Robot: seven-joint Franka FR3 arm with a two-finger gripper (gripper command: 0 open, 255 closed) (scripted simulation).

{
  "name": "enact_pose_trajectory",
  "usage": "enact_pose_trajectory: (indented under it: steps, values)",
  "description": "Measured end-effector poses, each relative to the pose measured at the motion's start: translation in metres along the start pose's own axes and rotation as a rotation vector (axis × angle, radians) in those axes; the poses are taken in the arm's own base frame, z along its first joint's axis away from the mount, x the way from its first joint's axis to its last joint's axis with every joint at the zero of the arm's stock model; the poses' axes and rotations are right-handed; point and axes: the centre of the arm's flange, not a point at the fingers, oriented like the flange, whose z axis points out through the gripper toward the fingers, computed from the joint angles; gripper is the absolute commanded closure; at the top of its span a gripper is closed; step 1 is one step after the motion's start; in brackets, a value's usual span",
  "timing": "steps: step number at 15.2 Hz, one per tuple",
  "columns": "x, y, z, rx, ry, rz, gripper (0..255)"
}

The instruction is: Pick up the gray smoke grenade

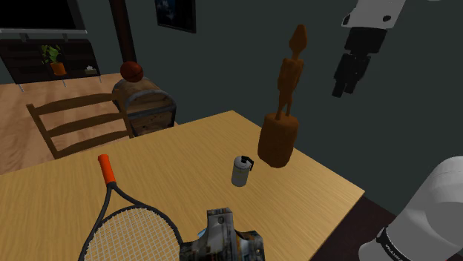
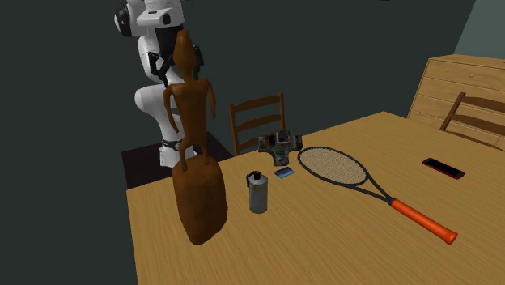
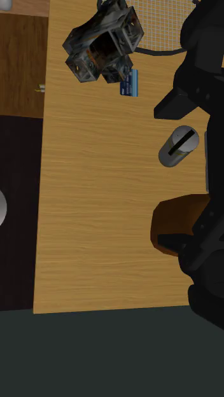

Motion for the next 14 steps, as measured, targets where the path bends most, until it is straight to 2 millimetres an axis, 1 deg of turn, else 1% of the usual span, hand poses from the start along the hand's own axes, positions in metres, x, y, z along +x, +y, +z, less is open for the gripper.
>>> enact_pose_trajectory:
  steps: [1,3,6,8,10,12,14]
  values:
    - [0.000,0.000,0.000,0.000,0.000,0.000,0]
    - [0.008,-0.006,0.011,-0.002,0.001,0.004,0]
    - [0.028,-0.024,0.040,-0.008,0.006,0.014,0]
    - [0.044,-0.029,0.057,-0.012,0.010,0.021,0]
    - [0.056,-0.037,0.079,-0.016,0.013,0.028,0]
    - [0.070,-0.050,0.098,-0.019,0.017,0.035,0]
    - [0.084,-0.057,0.117,-0.023,0.022,0.042,0]
